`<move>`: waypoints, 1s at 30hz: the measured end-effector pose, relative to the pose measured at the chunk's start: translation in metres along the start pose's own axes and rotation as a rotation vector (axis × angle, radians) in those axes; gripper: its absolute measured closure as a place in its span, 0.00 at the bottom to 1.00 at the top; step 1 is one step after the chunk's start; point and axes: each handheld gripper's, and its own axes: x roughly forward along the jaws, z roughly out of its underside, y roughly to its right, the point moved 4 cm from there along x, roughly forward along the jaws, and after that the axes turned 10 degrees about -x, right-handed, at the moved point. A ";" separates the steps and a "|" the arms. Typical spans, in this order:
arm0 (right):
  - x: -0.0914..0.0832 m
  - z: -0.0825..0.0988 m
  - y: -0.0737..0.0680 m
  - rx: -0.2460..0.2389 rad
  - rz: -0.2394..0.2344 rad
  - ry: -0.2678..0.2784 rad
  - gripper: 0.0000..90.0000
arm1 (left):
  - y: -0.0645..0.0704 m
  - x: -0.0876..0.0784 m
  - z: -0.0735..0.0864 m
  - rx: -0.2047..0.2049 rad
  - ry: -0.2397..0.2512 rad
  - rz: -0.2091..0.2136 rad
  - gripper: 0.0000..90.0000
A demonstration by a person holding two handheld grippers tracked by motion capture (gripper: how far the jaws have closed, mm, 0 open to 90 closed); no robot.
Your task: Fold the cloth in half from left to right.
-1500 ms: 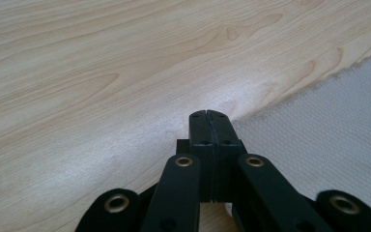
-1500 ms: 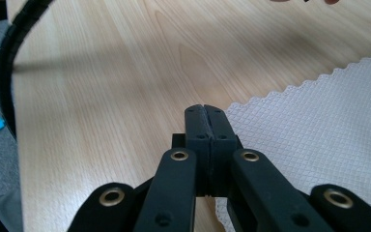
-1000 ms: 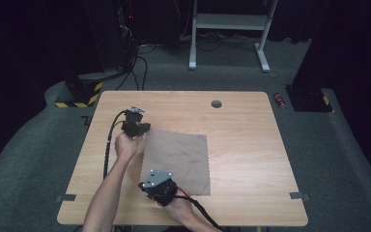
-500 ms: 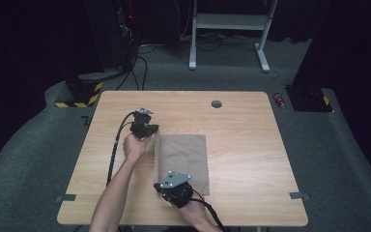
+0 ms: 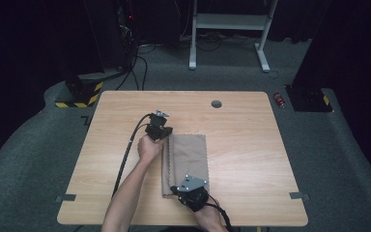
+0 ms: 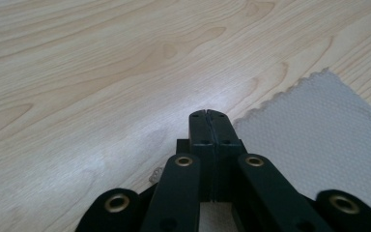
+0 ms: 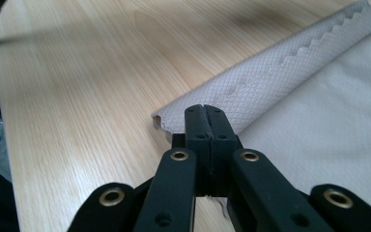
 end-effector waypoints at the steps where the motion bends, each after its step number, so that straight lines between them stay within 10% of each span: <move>1: -0.001 0.002 0.001 0.004 0.004 -0.002 1.00 | 0.002 0.001 -0.001 0.002 -0.002 0.002 1.00; 30: -0.037 0.038 0.019 0.082 0.076 -0.001 1.00 | 0.045 0.026 -0.013 0.049 0.004 0.064 1.00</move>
